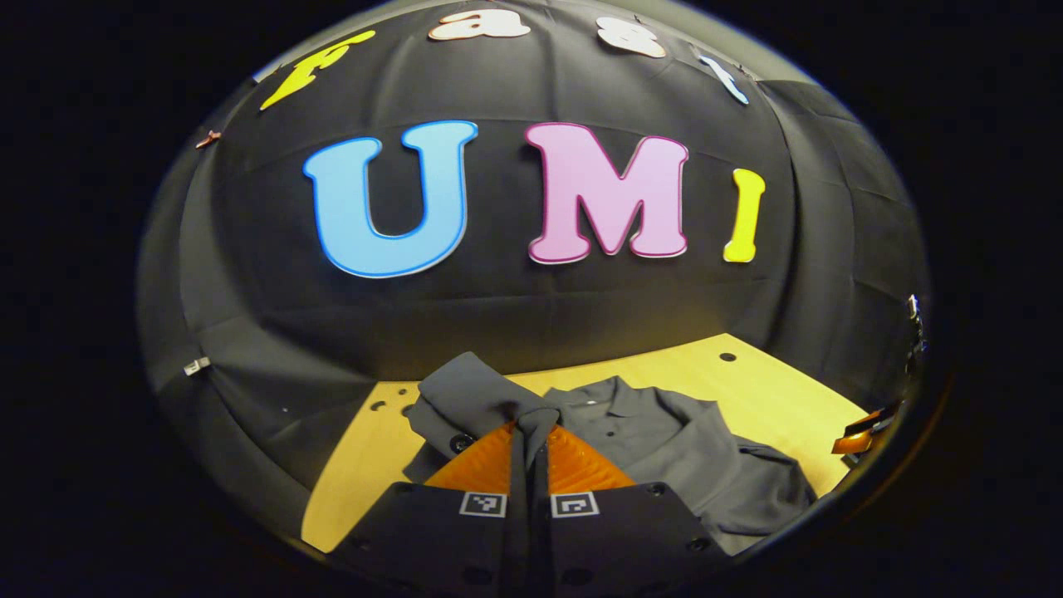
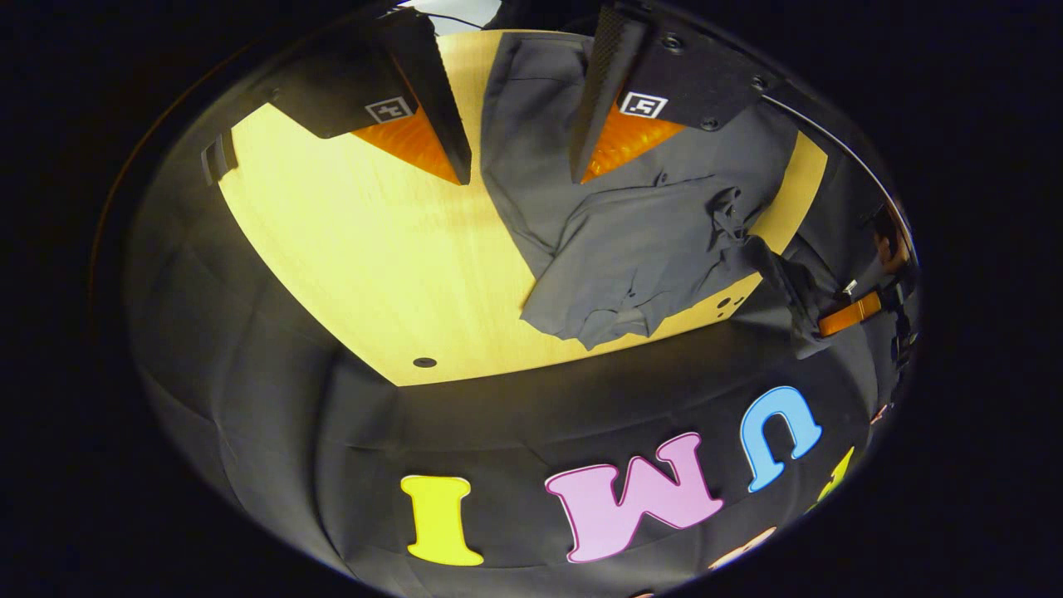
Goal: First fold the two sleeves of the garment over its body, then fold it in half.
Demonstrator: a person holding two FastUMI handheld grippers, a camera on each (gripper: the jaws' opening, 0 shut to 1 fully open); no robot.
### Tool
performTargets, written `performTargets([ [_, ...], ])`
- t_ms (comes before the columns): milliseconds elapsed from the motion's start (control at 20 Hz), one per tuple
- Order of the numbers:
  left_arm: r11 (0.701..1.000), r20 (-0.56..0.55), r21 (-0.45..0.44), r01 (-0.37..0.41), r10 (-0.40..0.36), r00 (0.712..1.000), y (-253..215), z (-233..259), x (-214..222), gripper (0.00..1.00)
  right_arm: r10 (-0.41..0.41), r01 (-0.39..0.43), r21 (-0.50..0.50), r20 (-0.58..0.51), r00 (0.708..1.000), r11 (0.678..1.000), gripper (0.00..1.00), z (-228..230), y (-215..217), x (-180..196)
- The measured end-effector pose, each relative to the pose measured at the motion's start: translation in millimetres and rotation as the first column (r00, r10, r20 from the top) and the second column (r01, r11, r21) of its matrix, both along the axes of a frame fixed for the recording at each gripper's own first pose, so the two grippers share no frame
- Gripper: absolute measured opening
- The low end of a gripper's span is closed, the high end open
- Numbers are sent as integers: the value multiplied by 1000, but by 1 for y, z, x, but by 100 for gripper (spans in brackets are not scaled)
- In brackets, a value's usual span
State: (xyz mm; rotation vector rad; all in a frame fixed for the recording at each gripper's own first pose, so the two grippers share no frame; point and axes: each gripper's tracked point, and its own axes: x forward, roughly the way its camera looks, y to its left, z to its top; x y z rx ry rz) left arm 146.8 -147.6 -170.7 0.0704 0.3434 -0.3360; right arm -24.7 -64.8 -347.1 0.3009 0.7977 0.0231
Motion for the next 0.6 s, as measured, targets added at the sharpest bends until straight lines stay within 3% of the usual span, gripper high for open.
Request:
performTargets([
  [250, 998, -50, 4, 56, -56, 997, -56, -28, -4, 5, -14, 14, 0, -14, 1000, 1000, 75, -12, -26, -2],
  [600, 996, -144, 44, 83, -76, 987, -104, -86, -10, 5, 6, -5, 10, -58, 998, 1000, 75, -37, -44, -3],
])
